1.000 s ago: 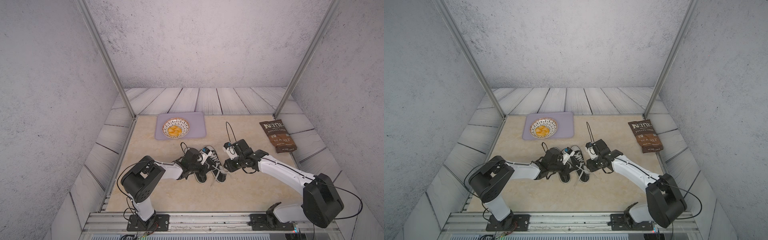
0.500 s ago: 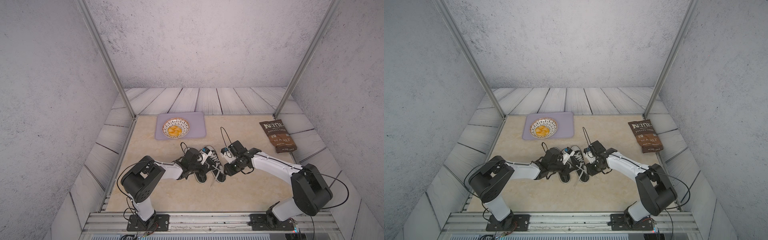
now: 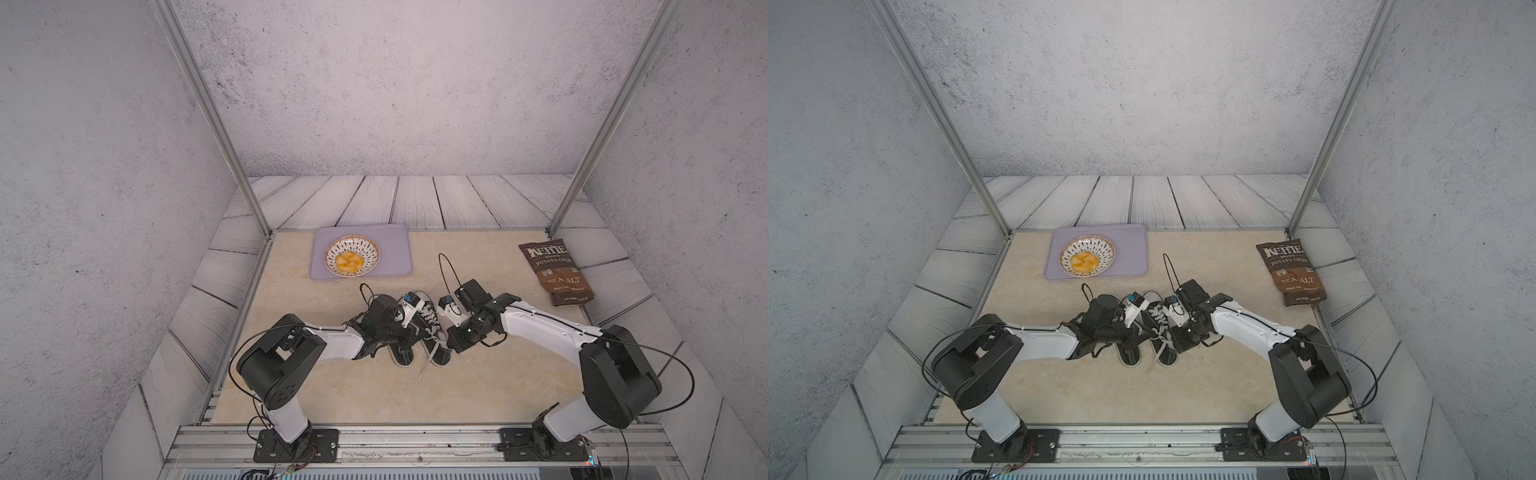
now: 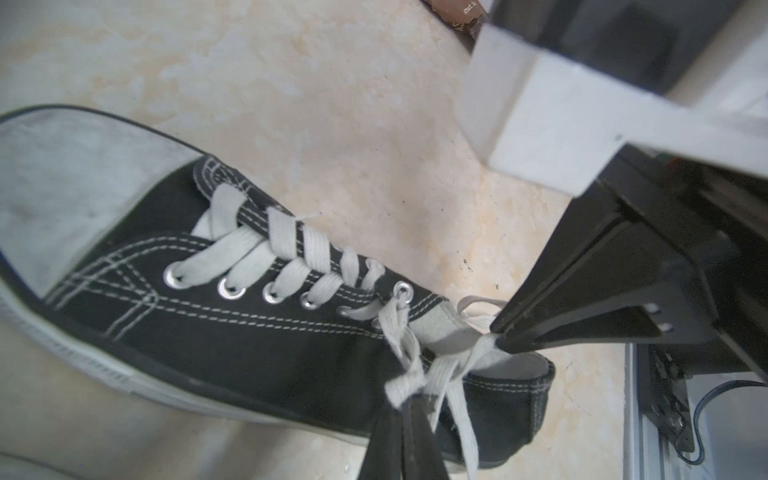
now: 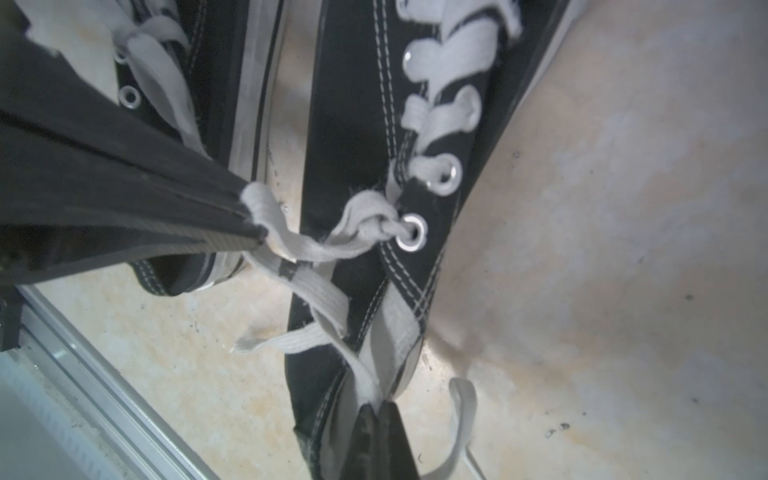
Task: Tie the shoes
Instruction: Cross the shoelace with the shoelace.
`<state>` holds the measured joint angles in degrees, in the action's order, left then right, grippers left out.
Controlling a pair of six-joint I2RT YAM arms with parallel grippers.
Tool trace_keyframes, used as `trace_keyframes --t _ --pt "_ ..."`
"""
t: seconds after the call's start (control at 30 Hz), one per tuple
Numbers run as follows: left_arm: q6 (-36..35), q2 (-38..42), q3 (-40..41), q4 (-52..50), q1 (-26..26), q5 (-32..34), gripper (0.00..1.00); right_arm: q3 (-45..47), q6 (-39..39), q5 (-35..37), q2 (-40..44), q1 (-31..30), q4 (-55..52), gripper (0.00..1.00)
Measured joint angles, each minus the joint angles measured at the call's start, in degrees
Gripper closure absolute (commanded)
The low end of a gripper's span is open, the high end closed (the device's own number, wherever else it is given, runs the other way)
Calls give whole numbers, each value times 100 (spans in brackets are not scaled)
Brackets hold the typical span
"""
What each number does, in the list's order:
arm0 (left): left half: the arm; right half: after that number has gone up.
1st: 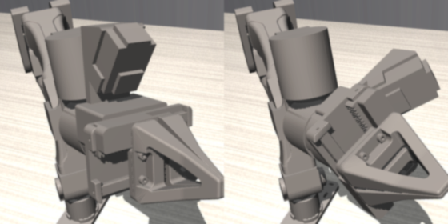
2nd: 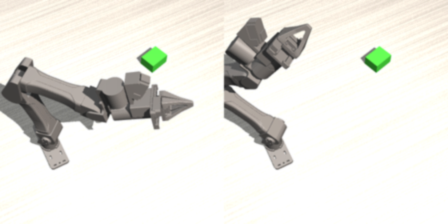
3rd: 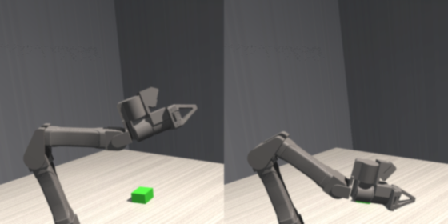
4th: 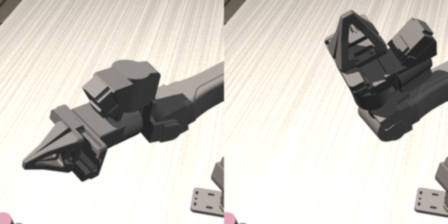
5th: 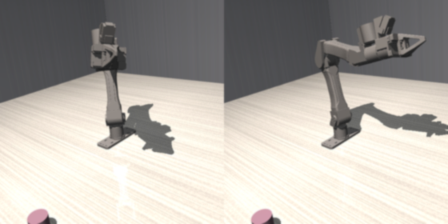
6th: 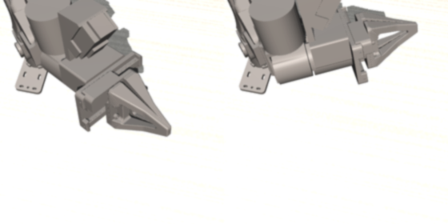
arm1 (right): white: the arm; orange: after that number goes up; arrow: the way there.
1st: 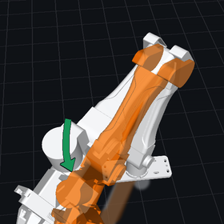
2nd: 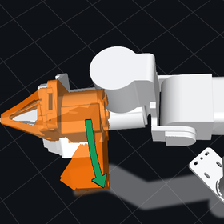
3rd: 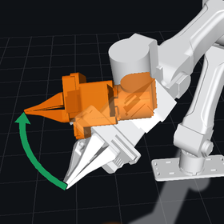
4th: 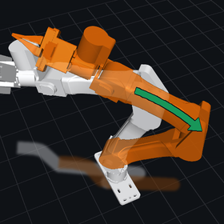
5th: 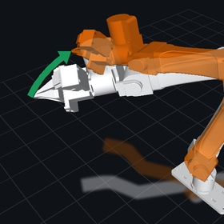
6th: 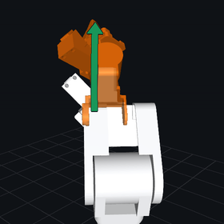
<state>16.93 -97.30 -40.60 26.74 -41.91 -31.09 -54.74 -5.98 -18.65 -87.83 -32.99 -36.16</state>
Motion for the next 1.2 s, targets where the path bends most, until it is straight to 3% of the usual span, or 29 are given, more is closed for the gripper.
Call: trace_keyframes --t 0.67,0.97,1.07,1.2 --pt "-22 138 -7 59 -164 -444 91 -122 -573 188 68 -48 715 99" --pt "-63 -361 -103 -184 -273 -393 90 -122 -625 120 -31 -59 966 99" --pt "-68 -369 -116 -229 -275 -280 85 -122 -627 94 -140 -74 1021 99" --pt "-44 -343 -105 -223 -275 -107 68 -120 -625 98 -201 -76 1032 99"
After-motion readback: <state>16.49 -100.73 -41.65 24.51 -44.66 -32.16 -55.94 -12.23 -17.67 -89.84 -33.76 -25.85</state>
